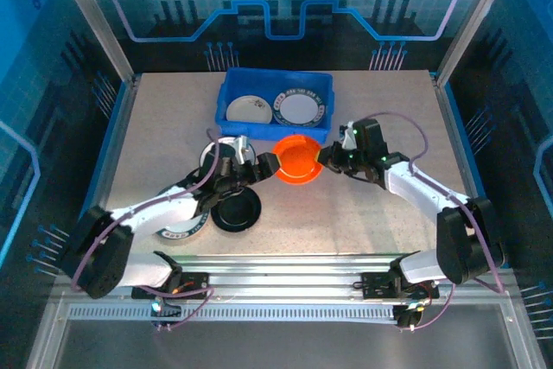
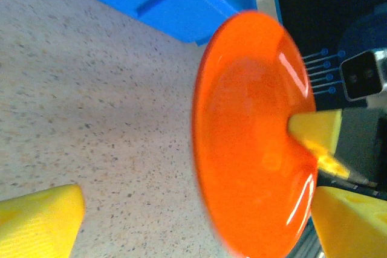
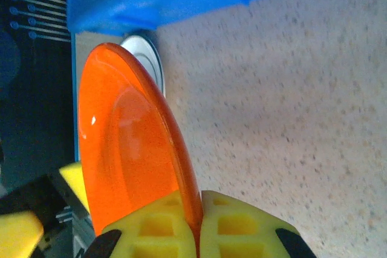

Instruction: Place the plates into the plastic bin on the countertop

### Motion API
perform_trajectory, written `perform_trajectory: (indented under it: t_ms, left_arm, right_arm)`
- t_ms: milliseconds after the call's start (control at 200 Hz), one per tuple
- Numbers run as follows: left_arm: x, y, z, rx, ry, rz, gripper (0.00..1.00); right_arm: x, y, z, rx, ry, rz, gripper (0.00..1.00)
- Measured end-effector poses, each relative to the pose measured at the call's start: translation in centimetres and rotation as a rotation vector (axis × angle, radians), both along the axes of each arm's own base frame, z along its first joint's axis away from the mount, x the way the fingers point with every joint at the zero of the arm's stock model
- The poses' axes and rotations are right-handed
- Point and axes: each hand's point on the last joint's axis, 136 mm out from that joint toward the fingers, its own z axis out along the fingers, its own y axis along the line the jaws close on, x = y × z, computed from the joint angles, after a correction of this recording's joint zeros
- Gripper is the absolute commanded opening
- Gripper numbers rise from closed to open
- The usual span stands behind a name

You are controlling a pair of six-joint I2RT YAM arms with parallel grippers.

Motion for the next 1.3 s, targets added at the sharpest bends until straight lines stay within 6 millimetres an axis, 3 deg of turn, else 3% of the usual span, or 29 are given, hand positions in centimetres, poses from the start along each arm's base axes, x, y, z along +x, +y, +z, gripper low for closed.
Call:
perform_trajectory:
  t_ms: [240,325,455,645,845,1076,1301]
  left_arm:
    - [-1.4,3.3,1.5,-0.014,-0.051,0.077,0.99]
    - [-1.5,5.1,1.3,-0.013,-0.053,0.123,0.99]
    - [-2.0,7.2,1.9,-0.018,-0.071,0.174,1.00]
    - [-2.5,9.1,3.1,-0.037,-0.113,0.222,0.99]
    - [-2.7,9.9,2.3,-0.032,-0.093,0.243,0.99]
    - [-2.7,10.3,1.8,-0.026,-0.077,0.253,0.99]
    - [-2.7,10.3,1.8,-0.029,-0.072,0.248,0.99]
  right_arm:
    - [6.7,1.3,6.6,-0.012,-0.123,-0.037,0.00]
    - [9.1,1.9,7.8,-0.021,-0.147,-0.045,0.00]
    - [12.5,3.1,7.9,-0.032,-0.154,-0.056,0.00]
    - [16.8,5.2,6.4,-0.028,-0.136,-0.074,0.00]
    - [20.5,7.5,3.8,-0.011,-0.130,-0.095,0.00]
    - [22.9,9.8,-0.3,0.033,-0.117,-0.108,0.00]
    - [24.5,10.8,-4.2,0.054,-0.092,-0.123,0.00]
